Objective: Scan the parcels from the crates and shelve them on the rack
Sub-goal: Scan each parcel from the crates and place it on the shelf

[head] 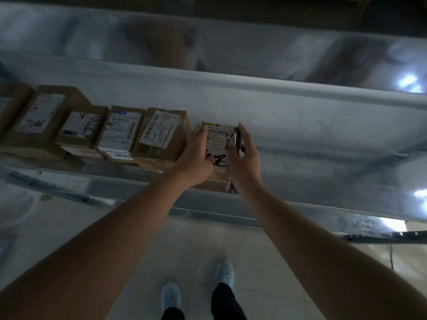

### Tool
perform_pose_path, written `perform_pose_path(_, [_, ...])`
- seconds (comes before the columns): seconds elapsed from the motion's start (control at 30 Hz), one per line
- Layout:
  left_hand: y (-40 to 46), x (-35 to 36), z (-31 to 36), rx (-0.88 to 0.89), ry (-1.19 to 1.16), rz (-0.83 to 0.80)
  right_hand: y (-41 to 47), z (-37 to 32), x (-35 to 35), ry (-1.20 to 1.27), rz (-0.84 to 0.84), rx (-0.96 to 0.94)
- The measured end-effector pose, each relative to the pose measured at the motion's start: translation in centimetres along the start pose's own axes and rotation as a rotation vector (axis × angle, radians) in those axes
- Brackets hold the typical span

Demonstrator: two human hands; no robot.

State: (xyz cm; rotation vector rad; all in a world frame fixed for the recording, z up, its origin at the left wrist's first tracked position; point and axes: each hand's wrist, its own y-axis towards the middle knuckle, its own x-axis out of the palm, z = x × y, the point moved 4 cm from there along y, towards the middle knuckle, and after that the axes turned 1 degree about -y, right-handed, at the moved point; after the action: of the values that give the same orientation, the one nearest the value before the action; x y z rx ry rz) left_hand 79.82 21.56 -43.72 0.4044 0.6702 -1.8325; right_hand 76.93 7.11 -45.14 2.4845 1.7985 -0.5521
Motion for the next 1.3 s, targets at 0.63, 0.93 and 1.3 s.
perform_pose_path(0.63, [-5.1,-3.2,7.3,0.225,0.462,0.087,-2.2,-4.5,-4.9,-0.404,-0.026,-0.170])
perform_pose_path(0.93, [-13.4,-5.7,12.1,0.417,0.760,-0.001,-13.2,-9.9,-9.6,-0.740,0.079,-0.196])
perform_pose_path(1.3, [-28.9,-3.9,21.5,0.757,0.808,-0.053,-33.4,-14.0,-19.0,-0.894,0.381,-0.110])
